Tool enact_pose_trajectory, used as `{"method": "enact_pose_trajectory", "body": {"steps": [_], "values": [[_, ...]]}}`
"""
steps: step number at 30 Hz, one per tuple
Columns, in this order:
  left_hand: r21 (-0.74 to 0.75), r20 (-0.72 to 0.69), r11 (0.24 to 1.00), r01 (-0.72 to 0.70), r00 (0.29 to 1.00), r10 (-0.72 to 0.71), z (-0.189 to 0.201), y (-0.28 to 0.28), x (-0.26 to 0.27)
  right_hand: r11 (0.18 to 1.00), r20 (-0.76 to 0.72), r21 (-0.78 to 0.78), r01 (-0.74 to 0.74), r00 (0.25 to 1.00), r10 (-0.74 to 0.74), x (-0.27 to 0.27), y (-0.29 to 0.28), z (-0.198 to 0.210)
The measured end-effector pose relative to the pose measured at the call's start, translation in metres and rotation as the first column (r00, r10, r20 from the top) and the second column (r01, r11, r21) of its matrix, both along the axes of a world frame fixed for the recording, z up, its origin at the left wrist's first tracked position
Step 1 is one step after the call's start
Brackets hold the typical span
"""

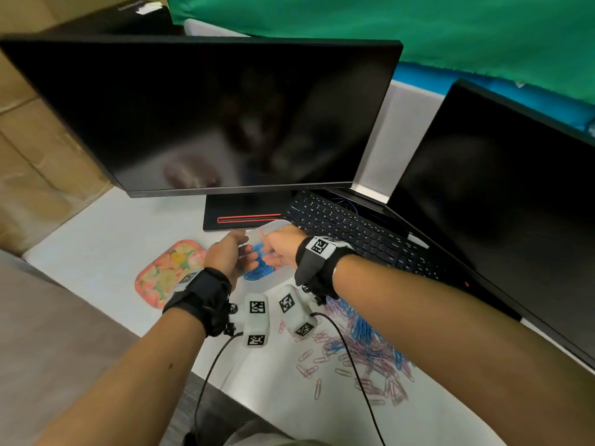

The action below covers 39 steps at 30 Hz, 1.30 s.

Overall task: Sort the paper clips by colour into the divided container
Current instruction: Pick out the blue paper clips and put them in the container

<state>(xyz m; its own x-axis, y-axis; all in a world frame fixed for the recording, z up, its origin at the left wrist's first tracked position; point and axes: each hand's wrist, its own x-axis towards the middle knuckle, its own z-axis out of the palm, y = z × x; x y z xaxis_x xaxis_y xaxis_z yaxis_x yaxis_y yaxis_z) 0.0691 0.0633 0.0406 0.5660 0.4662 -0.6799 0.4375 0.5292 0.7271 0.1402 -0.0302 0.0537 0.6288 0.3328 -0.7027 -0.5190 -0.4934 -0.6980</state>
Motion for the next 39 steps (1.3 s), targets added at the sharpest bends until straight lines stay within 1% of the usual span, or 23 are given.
{"method": "enact_pose_trajectory", "body": {"steps": [4,7,10,14,16,18,19,20,21,23,24,26,29,31,33,34,35,36,38,39], "values": [[0.066,-0.007,0.997,0.032,0.999,-0.031,-0.001,-0.004,0.007,0.999,0.011,-0.012,-0.030,0.999,0.030,-0.002,0.002,-0.004],[0.110,-0.031,0.992,0.063,0.998,-0.060,-0.003,-0.005,0.011,1.000,-0.007,0.031,-0.005,1.000,0.005,-0.002,-0.004,0.004],[0.249,-0.085,0.956,0.156,0.987,-0.139,-0.005,-0.005,0.015,0.999,0.039,0.045,-0.005,0.999,0.003,0.002,-0.021,0.006],[0.379,-0.102,0.902,0.206,0.978,-0.180,-0.002,-0.016,0.020,0.998,0.069,0.058,-0.012,0.998,0.008,0.005,-0.065,0.011],[0.452,-0.055,0.868,0.203,0.978,-0.200,0.001,-0.027,0.020,0.999,0.118,0.022,-0.032,0.993,0.029,0.007,-0.095,0.009],[0.492,0.002,0.840,0.230,0.964,-0.265,0.004,-0.042,0.018,0.999,0.151,-0.019,-0.029,0.988,0.031,0.008,-0.126,0.005],[0.512,0.021,0.814,0.274,0.944,-0.330,0.004,-0.050,0.016,0.999,0.167,-0.044,-0.021,0.986,0.028,0.008,-0.142,0.004],[0.545,0.025,0.770,0.332,0.911,-0.411,0.002,-0.058,0.016,0.997,0.186,-0.072,-0.011,0.982,0.024,0.007,-0.158,0.001],[0.582,0.003,0.706,0.403,0.867,-0.498,0.002,-0.066,0.014,0.995,0.208,-0.099,-0.003,0.978,0.024,0.005,-0.173,-0.001],[0.649,-0.078,0.546,0.530,0.760,-0.645,0.000,-0.086,0.010,0.987,0.240,-0.158,0.020,0.971,0.019,-0.002,-0.202,-0.008],[0.675,-0.118,0.464,0.574,0.704,-0.700,-0.002,-0.096,0.008,0.980,0.253,-0.198,0.026,0.967,0.025,-0.007,-0.215,-0.012],[0.690,-0.197,0.325,0.647,0.599,-0.776,-0.010,-0.114,0.002,0.958,0.278,-0.287,0.024,0.959,0.059,-0.016,-0.239,-0.024],[0.654,-0.344,0.147,0.742,0.464,-0.816,-0.027,-0.131,-0.007,0.924,0.315,-0.382,0.030,0.944,0.100,-0.030,-0.269,-0.041],[0.610,-0.465,-0.016,0.793,0.341,-0.817,-0.041,-0.141,-0.013,0.906,0.342,-0.417,0.074,0.936,0.081,-0.040,-0.286,-0.051],[0.550,-0.574,-0.169,0.818,0.223,-0.788,-0.056,-0.149,-0.020,0.877,0.345,-0.473,0.085,0.934,0.095,-0.052,-0.298,-0.058],[0.519,-0.617,-0.225,0.825,0.179,-0.766,-0.062,-0.152,-0.023,0.864,0.338,-0.498,0.077,0.935,0.112,-0.059,-0.303,-0.060],[0.485,-0.649,-0.262,0.834,0.143,-0.747,-0.066,-0.155,-0.027,0.857,0.330,-0.511,0.066,0.936,0.125,-0.065,-0.307,-0.063],[0.469,-0.665,-0.286,0.836,0.121,-0.737,-0.070,-0.156,-0.030,0.856,0.321,-0.514,0.054,0.938,0.133,-0.070,-0.311,-0.065],[0.464,-0.684,-0.327,0.823,0.098,-0.723,-0.075,-0.159,-0.035,0.855,0.317,-0.517,0.043,0.937,0.144,-0.077,-0.316,-0.069],[0.469,-0.694,-0.345,0.813,0.098,-0.713,-0.075,-0.160,-0.036,0.854,0.328,-0.519,0.044,0.932,0.152,-0.079,-0.317,-0.071]]}}
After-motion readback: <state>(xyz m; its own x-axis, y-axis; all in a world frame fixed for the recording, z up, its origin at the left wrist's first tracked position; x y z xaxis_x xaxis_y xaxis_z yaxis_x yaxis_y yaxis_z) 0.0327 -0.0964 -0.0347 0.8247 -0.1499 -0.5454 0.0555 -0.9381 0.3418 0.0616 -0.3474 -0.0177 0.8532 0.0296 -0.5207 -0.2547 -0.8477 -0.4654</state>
